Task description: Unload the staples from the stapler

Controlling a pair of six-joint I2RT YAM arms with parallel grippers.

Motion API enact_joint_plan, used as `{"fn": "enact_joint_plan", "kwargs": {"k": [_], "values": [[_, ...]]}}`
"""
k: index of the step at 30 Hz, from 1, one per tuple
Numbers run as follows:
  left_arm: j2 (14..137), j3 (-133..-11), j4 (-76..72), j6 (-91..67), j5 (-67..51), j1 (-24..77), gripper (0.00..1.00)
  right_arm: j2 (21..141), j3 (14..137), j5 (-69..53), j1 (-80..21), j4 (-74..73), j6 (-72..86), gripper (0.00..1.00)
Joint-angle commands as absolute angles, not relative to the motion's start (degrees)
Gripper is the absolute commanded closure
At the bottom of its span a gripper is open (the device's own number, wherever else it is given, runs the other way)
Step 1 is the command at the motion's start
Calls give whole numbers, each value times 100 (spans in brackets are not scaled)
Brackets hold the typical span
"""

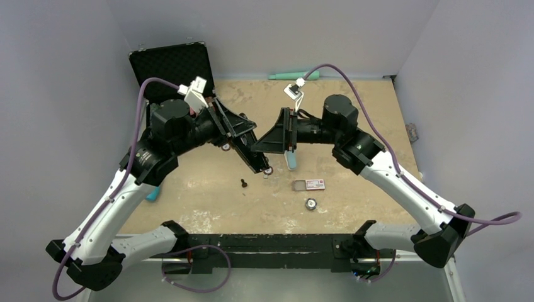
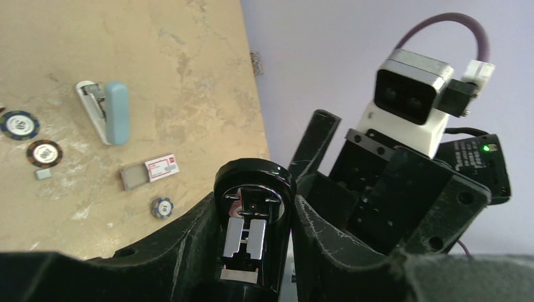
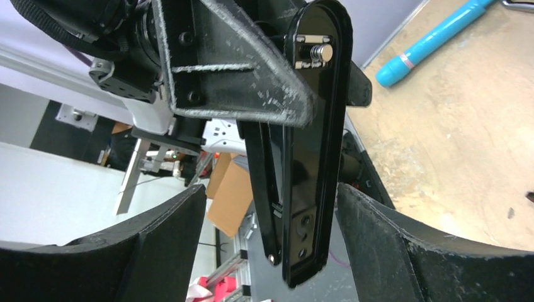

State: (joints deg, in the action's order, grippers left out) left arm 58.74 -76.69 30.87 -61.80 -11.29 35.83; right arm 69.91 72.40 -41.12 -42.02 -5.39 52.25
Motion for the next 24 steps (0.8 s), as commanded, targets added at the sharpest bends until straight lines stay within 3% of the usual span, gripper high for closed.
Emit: {"fn": "enact_joint_plan", "kwargs": {"k": [1, 24], "values": [[5716, -7898, 3259, -6082, -926, 3442, 100, 6672, 7540, -3896, -4066, -1047, 4764, 19], [5842, -7837, 5525, -6141, -19, 3179, 100, 5716, 6863, -2392, -3401, -3611, 3560, 19]]}}
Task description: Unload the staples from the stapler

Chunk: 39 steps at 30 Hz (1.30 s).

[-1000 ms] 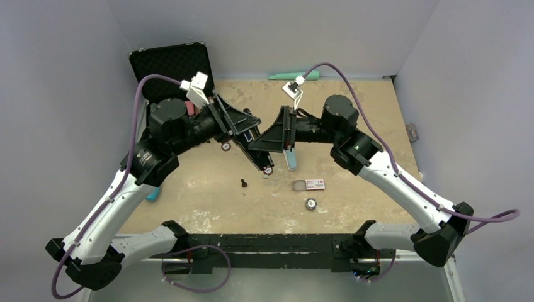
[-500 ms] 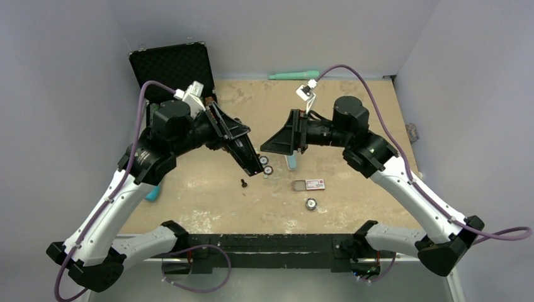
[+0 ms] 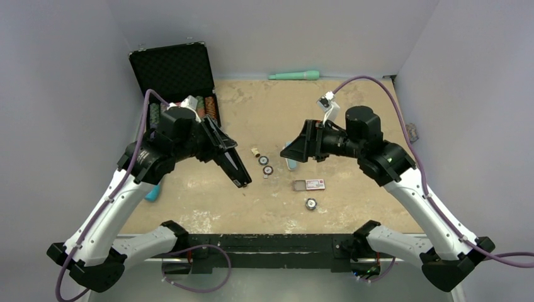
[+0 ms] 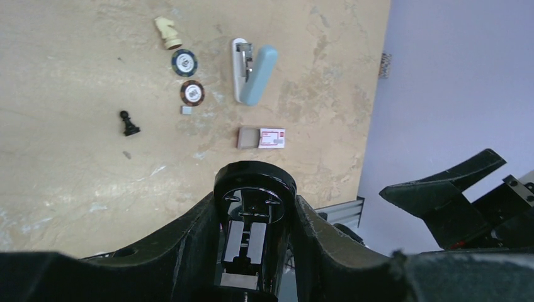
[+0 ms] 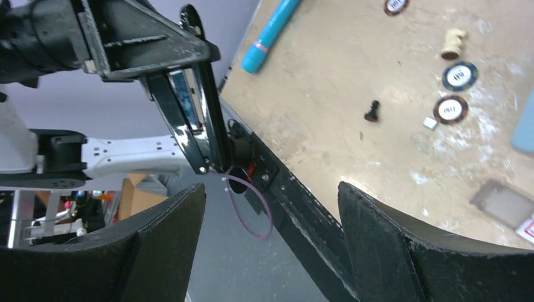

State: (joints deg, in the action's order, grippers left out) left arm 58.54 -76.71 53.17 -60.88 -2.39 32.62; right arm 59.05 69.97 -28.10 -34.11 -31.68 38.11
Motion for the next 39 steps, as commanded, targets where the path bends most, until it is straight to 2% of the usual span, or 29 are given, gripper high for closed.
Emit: {"fn": "enact_joint_plan", "kwargs": {"k": [1, 9, 21, 39], "values": [[5844, -7772, 5550, -6137, -20, 3156, 100, 5674, 6826, -2347, -3396, -3639, 3560, 19], [5999, -7202, 5752, -5889, 322, 3093, 100, 5488, 6732, -2008, -3398, -4040, 3416, 19], [6429, -6114, 5211, -5516, -155, 2432, 100, 5415, 6702, -1576, -3400, -4447, 3323, 20], [8769, -6399, 4786, -4198, -645, 1662, 100, 5476, 6627, -1150, -3397, -4699, 3427, 21]]}}
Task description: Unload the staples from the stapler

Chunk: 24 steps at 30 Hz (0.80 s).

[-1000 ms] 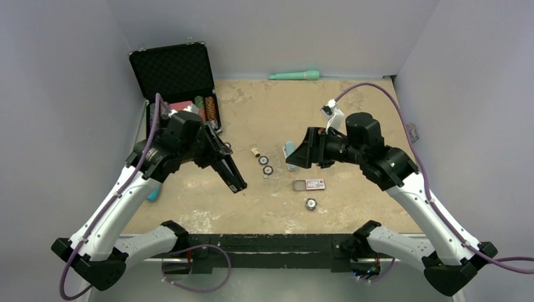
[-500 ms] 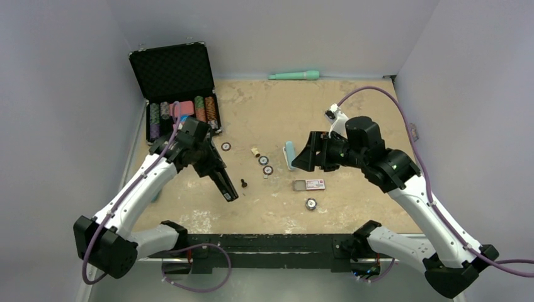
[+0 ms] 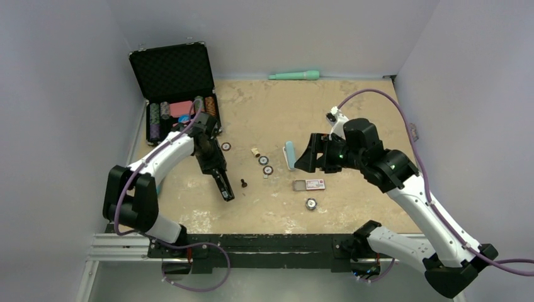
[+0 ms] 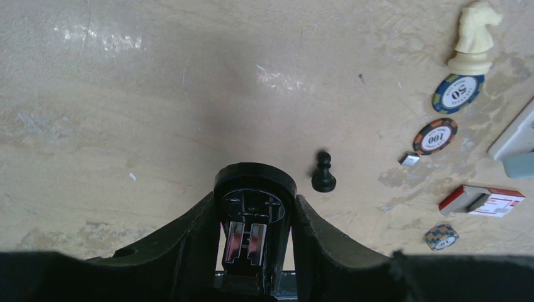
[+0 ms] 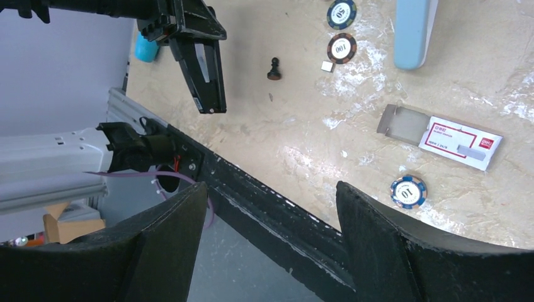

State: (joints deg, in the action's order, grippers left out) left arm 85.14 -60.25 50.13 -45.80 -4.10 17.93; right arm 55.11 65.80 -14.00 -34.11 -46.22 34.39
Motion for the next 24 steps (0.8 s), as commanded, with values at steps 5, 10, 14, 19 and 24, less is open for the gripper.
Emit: {"fn": "enact_joint_plan", "kwargs": {"k": [5, 10, 14, 19, 24], "values": [[9484, -6951, 5055, -3802, -481, 1583, 100, 5595, 6613, -1067, -3390, -4715, 3419, 21], [9975, -7216, 5208, -3706, -244, 1525, 100, 5809, 6740, -977, -3389, -4720, 3435, 21], [10269, -7362, 5293, -3677, -26, 1482, 100, 5949, 6819, -941, -3390, -4724, 3439, 22], [10525, -7496, 5428, -3699, 260, 1468, 100, 6073, 6870, -923, -3391, -4729, 3403, 21], [10585, -7545, 5481, -3677, 480, 1435, 100, 6211, 6933, -914, -3391, -4738, 3354, 21]]}}
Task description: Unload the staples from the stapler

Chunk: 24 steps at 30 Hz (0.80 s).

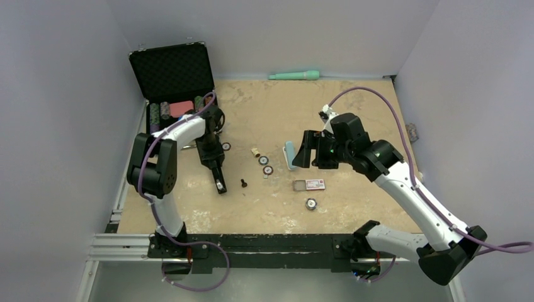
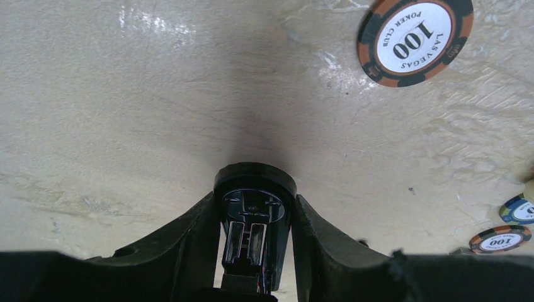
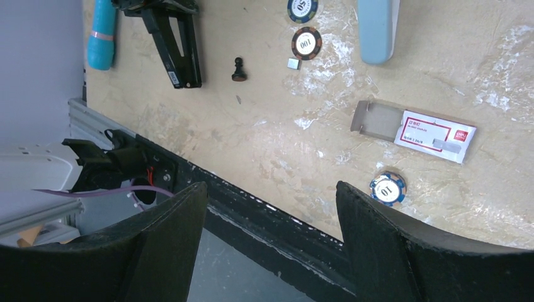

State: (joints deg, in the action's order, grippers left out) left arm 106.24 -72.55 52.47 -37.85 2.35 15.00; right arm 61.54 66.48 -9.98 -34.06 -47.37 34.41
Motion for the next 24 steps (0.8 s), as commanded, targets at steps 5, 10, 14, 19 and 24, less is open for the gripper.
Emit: {"fn": "enact_joint_plan", "kwargs": {"k": [5, 10, 14, 19, 24], "values": [[10562, -7553, 5502, -3656, 574, 1418, 51, 6286, 6961, -914, -3389, -4737, 3322, 21], [10409, -7520, 5508, -3654, 700, 1413, 17, 6297, 6976, -921, -3391, -4733, 3322, 21], [10311, -7589, 5602, -3639, 723, 1415, 13, 6271, 6971, -931, -3384, -4729, 3322, 21], [9923, -7681, 5745, -3614, 734, 1416, 12, 6187, 6890, -945, -3391, -4692, 3340, 21], [9426, -7752, 5891, -3559, 628, 1421, 11, 6213, 6714, -879, -3392, -4578, 3336, 21]]}}
